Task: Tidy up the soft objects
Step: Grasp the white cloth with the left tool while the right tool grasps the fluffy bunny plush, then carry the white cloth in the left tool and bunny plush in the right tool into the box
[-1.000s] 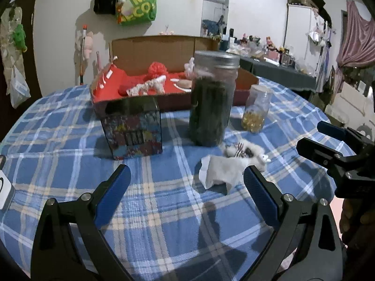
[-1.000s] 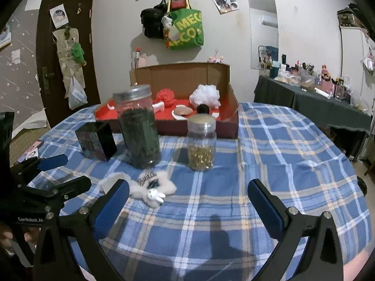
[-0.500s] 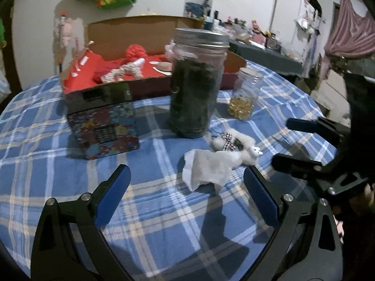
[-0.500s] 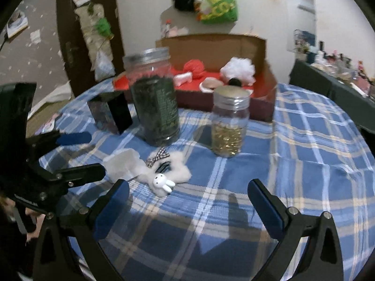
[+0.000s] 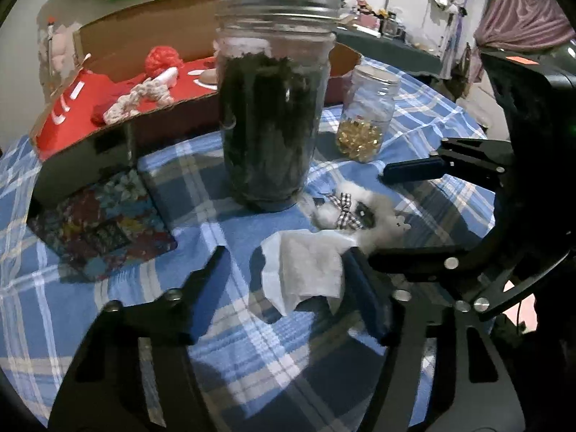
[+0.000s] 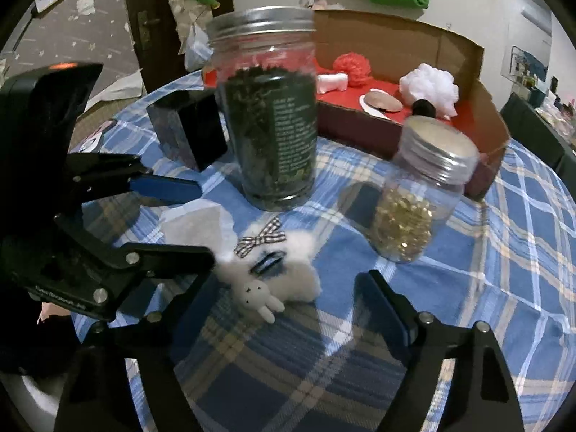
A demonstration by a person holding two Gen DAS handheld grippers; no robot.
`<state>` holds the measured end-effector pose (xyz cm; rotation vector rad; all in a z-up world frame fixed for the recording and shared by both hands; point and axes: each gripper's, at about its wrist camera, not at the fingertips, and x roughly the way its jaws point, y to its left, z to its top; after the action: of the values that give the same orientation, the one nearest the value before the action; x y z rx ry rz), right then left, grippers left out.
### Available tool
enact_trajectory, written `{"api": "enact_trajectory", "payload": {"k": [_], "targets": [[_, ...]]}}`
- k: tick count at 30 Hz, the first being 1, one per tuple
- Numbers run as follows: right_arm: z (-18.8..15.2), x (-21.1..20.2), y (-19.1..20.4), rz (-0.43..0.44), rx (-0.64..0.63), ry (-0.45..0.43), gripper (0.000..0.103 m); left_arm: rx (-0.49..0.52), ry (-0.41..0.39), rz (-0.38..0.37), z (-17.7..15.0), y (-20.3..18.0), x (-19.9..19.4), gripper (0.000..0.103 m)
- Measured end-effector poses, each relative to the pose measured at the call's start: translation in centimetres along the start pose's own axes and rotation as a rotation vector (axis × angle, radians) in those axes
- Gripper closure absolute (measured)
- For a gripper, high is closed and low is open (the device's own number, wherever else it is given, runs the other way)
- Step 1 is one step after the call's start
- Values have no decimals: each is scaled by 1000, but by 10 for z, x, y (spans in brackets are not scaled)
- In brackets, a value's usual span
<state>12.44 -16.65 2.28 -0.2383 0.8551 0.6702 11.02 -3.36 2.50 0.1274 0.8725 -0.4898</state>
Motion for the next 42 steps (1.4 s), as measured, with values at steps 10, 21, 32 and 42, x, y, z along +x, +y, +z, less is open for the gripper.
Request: {"api": "enact_trajectory", "payload": {"k": [10, 21, 32, 42], "targets": [[0, -9, 15, -16, -14, -55, 61, 49, -25, -39, 1, -3, -7, 78], [-2, -34, 19, -43, 68, -136, 61, 47, -75, -11, -3, 8, -33, 80], [-6, -40, 22, -58, 80, -139, 61, 41, -92, -4, -6, 10, -41, 80], [-15, -49, 3, -104, 126, -127, 61, -2, -92, 48, -14, 31, -52, 80]]}}
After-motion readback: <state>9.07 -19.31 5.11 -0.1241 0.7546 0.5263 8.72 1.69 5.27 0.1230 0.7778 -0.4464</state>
